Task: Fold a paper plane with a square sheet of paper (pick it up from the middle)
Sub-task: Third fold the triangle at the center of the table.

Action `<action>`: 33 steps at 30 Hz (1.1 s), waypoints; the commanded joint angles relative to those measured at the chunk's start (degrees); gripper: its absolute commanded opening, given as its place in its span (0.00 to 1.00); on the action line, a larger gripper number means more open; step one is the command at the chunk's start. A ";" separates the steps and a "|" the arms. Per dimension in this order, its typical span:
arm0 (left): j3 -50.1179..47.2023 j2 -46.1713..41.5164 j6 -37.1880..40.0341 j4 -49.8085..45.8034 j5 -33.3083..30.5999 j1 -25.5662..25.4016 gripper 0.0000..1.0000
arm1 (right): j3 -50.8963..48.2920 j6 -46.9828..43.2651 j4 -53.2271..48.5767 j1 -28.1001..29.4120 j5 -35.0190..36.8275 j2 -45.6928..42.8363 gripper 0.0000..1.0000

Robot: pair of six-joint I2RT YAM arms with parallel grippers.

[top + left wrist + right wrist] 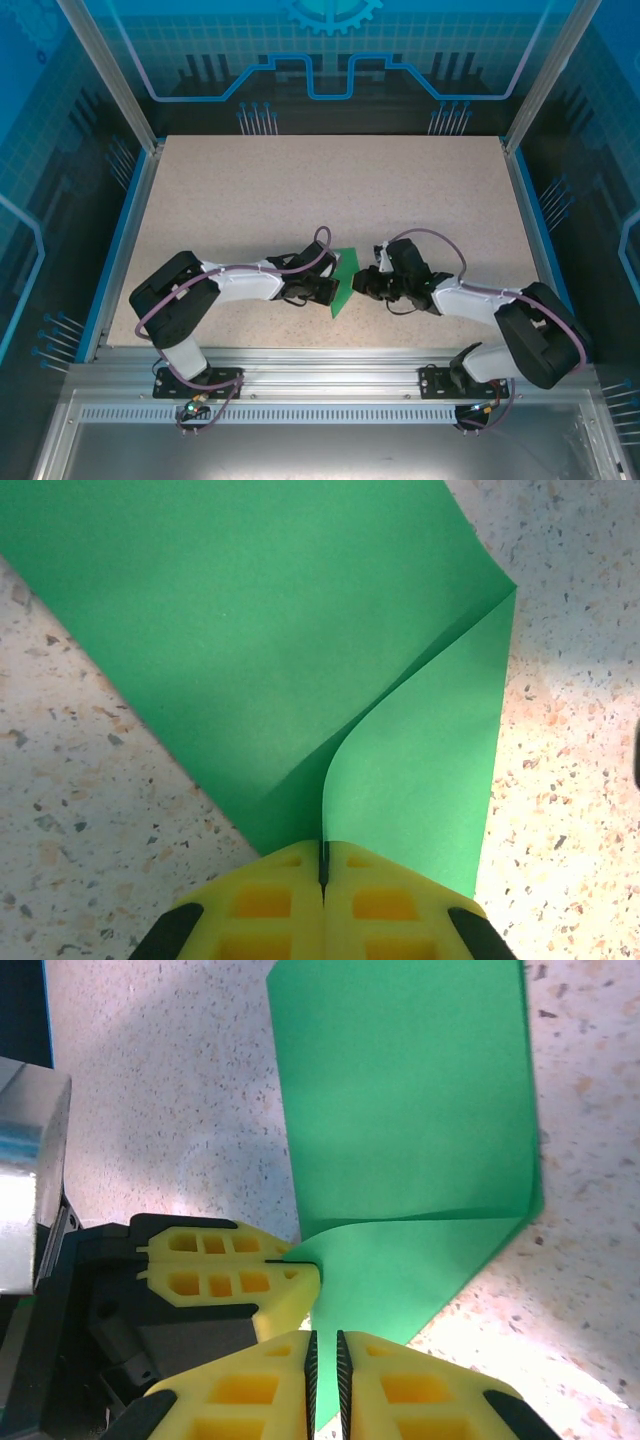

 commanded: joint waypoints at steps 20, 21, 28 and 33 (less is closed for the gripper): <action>2.53 -4.53 -0.13 -5.45 -2.11 0.64 0.34 | 8.99 -5.65 -7.19 0.65 -0.65 17.73 0.14; 2.38 -5.88 -0.63 -5.96 -2.93 0.77 0.38 | 9.19 -5.55 -7.18 0.90 -0.57 17.89 0.14; 0.10 -15.04 -7.83 -7.80 -4.13 1.83 0.40 | 10.35 -4.83 -8.07 1.69 0.22 18.03 0.14; -3.29 -16.83 -14.95 -1.77 5.31 1.66 0.27 | 9.98 -3.35 -6.25 1.70 -0.13 17.21 0.15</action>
